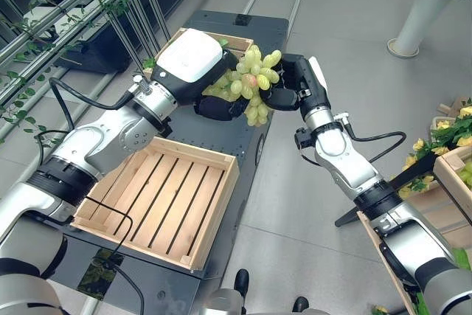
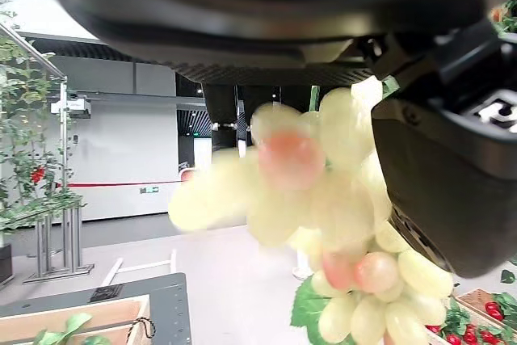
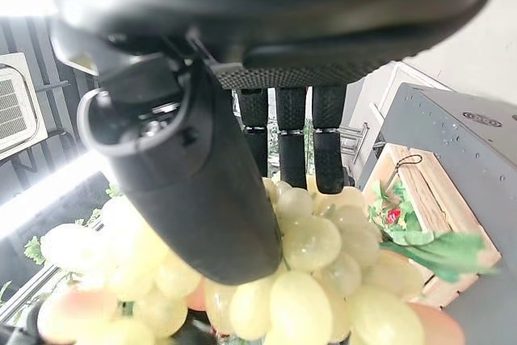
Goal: Pick up the fruits from the basket on one side to the basket on the other side
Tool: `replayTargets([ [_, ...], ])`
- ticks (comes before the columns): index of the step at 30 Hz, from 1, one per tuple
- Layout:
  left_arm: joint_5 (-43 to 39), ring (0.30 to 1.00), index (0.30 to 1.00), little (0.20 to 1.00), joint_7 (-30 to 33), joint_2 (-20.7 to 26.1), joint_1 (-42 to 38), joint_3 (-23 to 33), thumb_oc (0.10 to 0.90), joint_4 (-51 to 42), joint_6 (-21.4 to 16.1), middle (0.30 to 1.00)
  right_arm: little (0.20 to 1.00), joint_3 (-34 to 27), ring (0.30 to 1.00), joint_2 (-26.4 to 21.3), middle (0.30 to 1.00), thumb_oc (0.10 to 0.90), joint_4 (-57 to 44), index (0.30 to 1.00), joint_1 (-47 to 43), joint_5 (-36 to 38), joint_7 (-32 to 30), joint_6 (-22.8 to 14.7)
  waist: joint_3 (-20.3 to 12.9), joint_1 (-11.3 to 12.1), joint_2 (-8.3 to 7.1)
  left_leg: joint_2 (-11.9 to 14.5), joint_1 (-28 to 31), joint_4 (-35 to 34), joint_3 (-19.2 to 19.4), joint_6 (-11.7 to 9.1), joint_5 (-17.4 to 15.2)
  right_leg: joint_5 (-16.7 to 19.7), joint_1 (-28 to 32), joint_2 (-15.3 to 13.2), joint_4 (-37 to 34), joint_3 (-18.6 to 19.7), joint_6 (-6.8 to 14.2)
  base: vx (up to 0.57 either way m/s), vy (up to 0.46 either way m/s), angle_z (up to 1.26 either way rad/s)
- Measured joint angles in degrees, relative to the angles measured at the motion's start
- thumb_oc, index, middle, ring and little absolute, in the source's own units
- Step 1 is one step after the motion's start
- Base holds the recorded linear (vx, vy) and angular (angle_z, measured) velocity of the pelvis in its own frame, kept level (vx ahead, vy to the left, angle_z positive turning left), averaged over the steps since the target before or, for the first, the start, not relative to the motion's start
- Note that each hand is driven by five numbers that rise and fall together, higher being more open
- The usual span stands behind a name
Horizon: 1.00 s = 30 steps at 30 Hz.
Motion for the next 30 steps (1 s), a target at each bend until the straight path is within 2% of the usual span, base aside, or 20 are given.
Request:
replayTargets([
  [8,0.1,0.9,0.9,0.9,-2.5,0.0,0.1,0.0,0.8,0.7,1.1,0.9,0.3,-0.3,0.3,-2.4,0.3,0.4,0.0,0.3,0.0,-1.0,-0.7,-0.2,0.0,-0.5,0.0,0.0,0.3,-0.1,0.4,0.0,0.0,0.0,0.0,0.0,0.0,1.5,0.0,0.0,0.005,-0.01],
  [16,0.1,0.9,0.9,0.9,-5.9,0.0,0.7,0.2,0.8,0.7,1.0,0.9,0.3,-0.8,0.3,-5.1,0.3,0.4,-0.4,0.3,0.0,-1.8,-0.7,-1.1,0.0,-2.4,0.0,0.1,1.2,-0.5,1.7,0.0,0.0,0.1,0.0,0.0,0.0,3.3,0.1,0.02,0.008,-0.09],
  [24,0.1,0.9,0.9,0.9,-8.0,-0.3,7.2,4.2,0.8,0.6,0.6,0.9,0.3,-5.1,0.3,-7.3,0.3,0.4,-1.3,0.3,2.5,-1.9,-0.7,-2.2,0.0,-4.1,0.0,0.2,1.7,-0.6,1.9,0.0,0.0,0.6,-0.3,0.0,0.0,4.9,0.0,0.02,0.005,-0.1],
  [26,-1.5,0.9,0.9,0.9,-7.7,-1.8,11.6,7.5,0.8,0.8,0.6,0.9,0.3,-5.8,0.3,-7.7,0.3,0.4,-2.4,0.3,3.9,-2.0,-0.7,-2.7,0.0,-4.8,0.0,0.2,1.9,-0.6,2.3,0.0,0.0,0.8,-0.4,0.0,0.0,5.4,0.1,0.02,0.016,-0.13],
  [30,-11.0,0.9,0.9,0.9,-6.2,-9.3,19.7,16.0,0.8,2.5,0.8,0.9,0.3,-8.6,0.3,-7.7,0.3,0.4,-5.0,0.3,8.3,-2.5,-0.4,-4.5,0.0,-5.1,-0.01,0.3,2.3,-0.6,3.5,0.0,-0.1,1.3,-0.7,0.1,0.0,6.8,0.1,0.02,0.025,-0.18],
])
